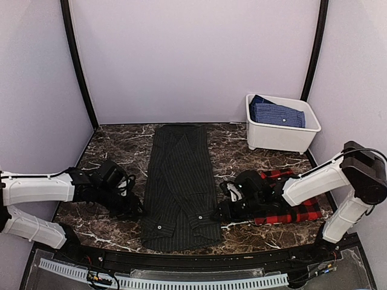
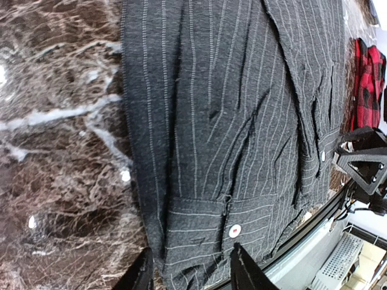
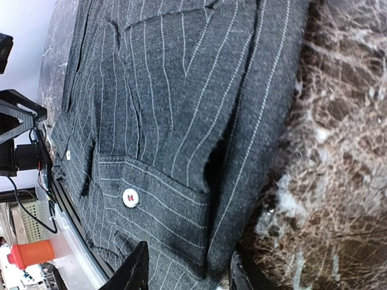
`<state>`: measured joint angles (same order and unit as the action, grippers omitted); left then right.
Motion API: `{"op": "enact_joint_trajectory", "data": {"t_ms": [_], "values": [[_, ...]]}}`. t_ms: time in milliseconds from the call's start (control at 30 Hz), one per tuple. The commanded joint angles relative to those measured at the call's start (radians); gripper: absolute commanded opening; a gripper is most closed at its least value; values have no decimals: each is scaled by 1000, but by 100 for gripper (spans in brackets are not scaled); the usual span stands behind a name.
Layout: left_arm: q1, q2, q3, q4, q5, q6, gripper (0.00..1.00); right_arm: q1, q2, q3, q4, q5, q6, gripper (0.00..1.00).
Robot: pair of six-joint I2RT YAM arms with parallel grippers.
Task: Fold and stack the long sleeve shirts
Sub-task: Move the rectangle-folded shirt to the center of the board.
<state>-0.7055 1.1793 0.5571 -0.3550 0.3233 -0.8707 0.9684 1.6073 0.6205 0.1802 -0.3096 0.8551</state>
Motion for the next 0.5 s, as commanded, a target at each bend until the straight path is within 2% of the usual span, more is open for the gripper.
{"op": "enact_joint_trajectory", "data": {"t_ms": [0,167,467], "values": [[-3,2,10,-60,-14,22,45,12,-21,-40,-3,-20,40,42],[2,60,-15,37,54,9,46,11,-25,-66,30,-36,74,41],[3,122,-41,83,94,2,43,13,-16,-103,104,-49,127,37]]}}
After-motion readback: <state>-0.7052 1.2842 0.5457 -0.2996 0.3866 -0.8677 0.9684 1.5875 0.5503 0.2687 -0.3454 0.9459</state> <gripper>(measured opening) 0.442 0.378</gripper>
